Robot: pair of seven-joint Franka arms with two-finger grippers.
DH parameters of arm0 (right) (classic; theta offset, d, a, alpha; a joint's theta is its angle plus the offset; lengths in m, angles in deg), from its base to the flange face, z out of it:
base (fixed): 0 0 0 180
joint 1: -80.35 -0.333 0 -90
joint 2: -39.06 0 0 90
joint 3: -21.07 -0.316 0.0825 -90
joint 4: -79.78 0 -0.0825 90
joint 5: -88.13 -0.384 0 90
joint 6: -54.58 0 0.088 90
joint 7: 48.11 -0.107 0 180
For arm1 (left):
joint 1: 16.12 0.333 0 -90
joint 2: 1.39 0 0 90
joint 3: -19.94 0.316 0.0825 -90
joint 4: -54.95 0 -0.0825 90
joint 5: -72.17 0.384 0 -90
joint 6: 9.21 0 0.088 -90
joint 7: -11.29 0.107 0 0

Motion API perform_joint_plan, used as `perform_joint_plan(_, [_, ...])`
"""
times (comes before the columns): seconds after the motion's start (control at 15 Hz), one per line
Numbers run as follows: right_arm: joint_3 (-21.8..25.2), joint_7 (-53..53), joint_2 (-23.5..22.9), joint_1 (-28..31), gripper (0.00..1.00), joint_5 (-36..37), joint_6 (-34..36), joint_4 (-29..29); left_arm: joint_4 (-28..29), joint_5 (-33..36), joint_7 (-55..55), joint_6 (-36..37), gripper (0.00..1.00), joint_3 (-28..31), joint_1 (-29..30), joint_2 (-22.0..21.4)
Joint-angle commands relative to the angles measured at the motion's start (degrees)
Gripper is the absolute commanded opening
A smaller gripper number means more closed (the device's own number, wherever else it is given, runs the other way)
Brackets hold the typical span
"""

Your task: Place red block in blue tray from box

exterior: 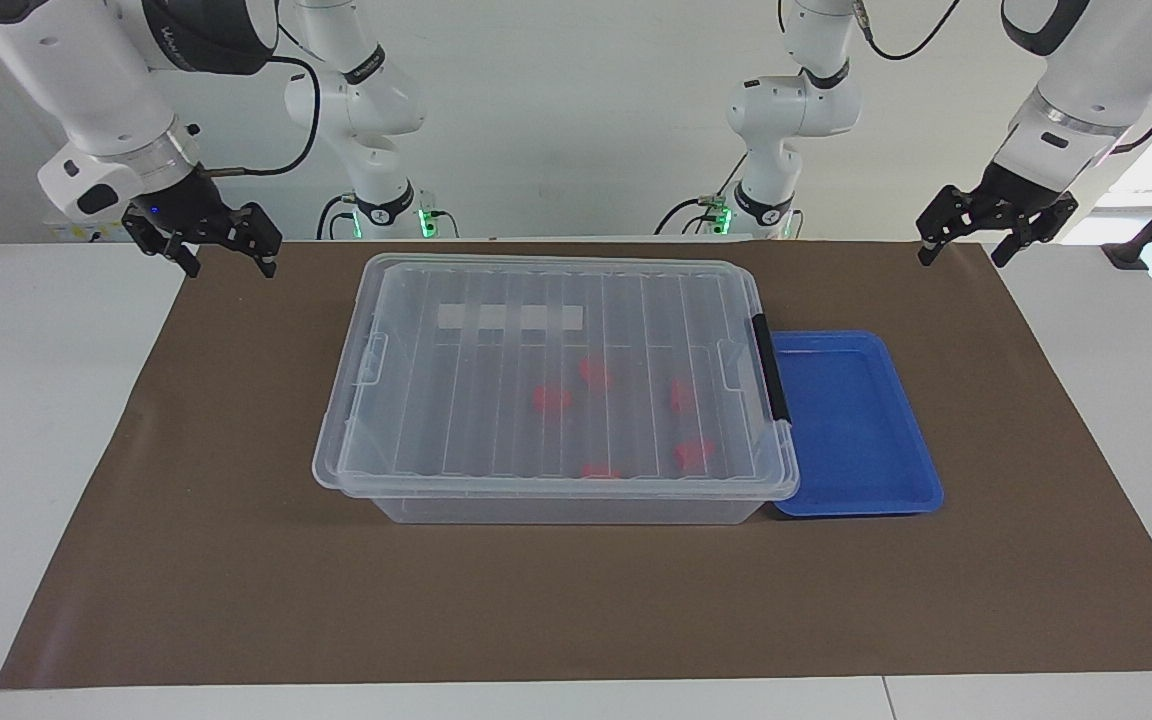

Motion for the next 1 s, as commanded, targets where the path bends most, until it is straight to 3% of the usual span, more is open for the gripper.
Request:
perform_joint_plan(0.0, [-0.13, 1.16, -0.07, 0.28, 1.00, 0.13, -0.33, 0.42, 1.16, 0.43, 0.66, 0.53, 1.00, 0.01, -0.13, -1.25])
perform_joint_plan(0.4, [-0.66, 0.54, 0.02, 0.28, 1.00, 0.13, -0.42, 0.42, 1.43, 0.43, 0.40, 0.70, 1.00, 0.01, -0.39, -1.34])
perform_joint_plan(0.93, [-6.02, -3.23, 0.02, 0.63, 1.00, 1.45, -5.43, 0.33, 1.60, 0.43, 0.57, 0.79, 1.00, -0.17, -0.75, -1.43])
